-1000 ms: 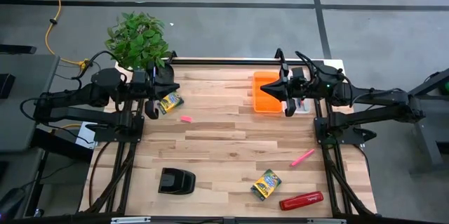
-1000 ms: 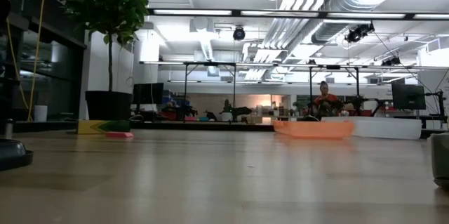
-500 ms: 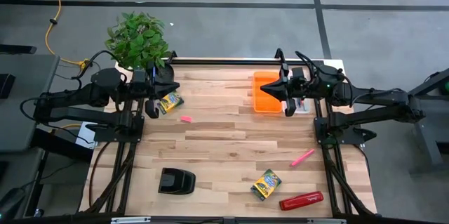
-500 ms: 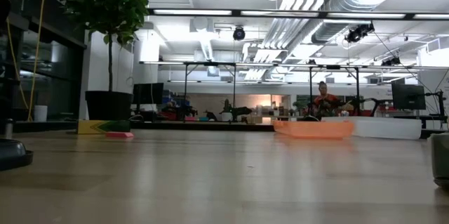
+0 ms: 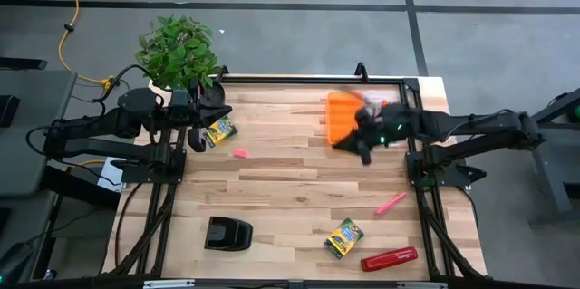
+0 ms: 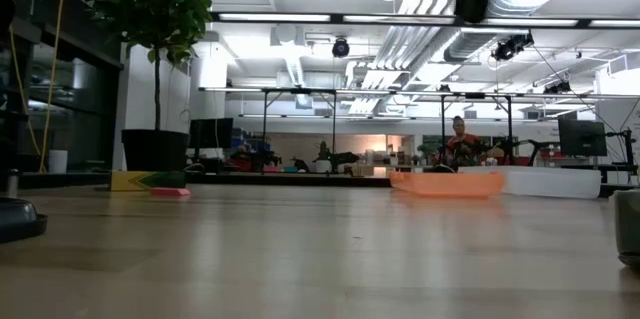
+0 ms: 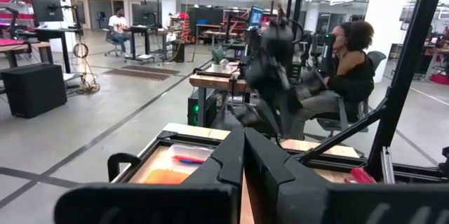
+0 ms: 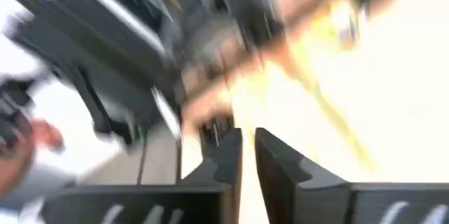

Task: Pack school essentials
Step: Put the pink pen into the orange supply box

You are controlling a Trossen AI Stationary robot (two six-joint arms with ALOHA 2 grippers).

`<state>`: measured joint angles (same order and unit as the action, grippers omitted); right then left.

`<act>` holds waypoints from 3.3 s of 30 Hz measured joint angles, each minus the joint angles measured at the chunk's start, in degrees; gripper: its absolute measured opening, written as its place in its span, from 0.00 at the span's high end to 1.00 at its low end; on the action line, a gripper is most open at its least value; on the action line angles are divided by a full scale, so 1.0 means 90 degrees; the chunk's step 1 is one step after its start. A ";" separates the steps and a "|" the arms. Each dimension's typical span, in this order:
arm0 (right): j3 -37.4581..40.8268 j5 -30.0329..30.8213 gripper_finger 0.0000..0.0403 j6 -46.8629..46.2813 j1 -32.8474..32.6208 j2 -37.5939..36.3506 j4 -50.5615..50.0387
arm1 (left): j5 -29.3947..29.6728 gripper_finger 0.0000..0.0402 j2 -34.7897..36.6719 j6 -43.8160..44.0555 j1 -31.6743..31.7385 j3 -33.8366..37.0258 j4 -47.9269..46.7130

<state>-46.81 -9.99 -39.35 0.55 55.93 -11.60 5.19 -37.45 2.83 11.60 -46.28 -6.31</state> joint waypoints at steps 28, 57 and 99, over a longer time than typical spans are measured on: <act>0.1910 -0.0114 0.55 -0.0074 -0.3860 0.0412 -0.4304 | 0.0176 1.00 -0.0005 0.0004 0.0000 0.0000 -0.0041; 0.2395 0.0320 0.55 0.0689 -0.3858 0.1354 -0.3416 | 0.0440 1.00 -0.0005 0.0168 0.0000 0.0000 -0.0039; 0.2280 0.4246 1.00 -0.0750 -0.3045 -0.0856 0.1148 | 0.0461 1.00 0.0202 0.0113 0.0000 0.0005 -0.0055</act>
<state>-26.28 28.22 -46.10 -26.86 48.22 -1.27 9.34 -35.63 3.85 11.60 -46.24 -6.80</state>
